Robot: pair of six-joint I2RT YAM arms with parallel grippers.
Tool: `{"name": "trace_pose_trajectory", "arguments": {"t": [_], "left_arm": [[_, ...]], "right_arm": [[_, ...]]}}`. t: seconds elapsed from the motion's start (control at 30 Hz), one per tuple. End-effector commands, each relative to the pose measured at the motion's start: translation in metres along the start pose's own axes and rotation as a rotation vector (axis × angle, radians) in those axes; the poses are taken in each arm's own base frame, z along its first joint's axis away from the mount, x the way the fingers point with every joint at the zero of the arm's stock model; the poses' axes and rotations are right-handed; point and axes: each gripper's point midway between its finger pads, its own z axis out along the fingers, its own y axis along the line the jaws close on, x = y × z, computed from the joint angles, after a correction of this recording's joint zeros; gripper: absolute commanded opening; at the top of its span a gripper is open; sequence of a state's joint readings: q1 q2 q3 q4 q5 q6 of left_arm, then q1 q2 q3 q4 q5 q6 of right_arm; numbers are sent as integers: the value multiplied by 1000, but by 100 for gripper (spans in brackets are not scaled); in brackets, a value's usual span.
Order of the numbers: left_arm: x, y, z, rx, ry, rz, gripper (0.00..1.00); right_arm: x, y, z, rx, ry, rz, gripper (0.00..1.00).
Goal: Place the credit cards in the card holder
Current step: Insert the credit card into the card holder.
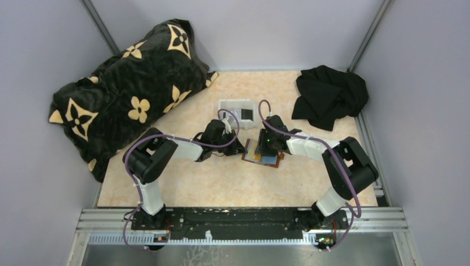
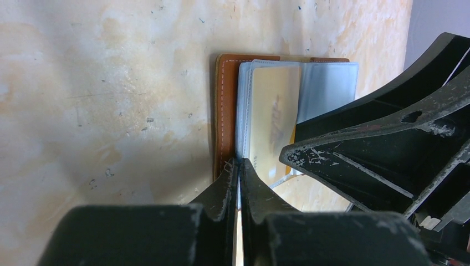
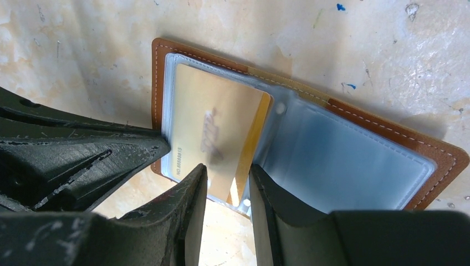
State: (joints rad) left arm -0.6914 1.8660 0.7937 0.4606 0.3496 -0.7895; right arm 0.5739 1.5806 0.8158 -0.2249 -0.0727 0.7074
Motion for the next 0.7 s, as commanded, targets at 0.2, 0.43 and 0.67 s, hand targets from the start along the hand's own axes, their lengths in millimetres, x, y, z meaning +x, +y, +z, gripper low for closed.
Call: {"name": "trace_pose_trajectory", "arguments": {"t": [0.2, 0.43, 0.67], "left_arm": [[27, 26, 8, -135, 49, -52, 4], [33, 42, 6, -229, 51, -89, 3], [32, 48, 2, -271, 41, -101, 2]], "right_arm": [[-18, 35, -14, -88, -68, -66, 38], [-18, 30, -23, -70, -77, -77, 41], [-14, 14, -31, -11, -91, -89, 41]]}}
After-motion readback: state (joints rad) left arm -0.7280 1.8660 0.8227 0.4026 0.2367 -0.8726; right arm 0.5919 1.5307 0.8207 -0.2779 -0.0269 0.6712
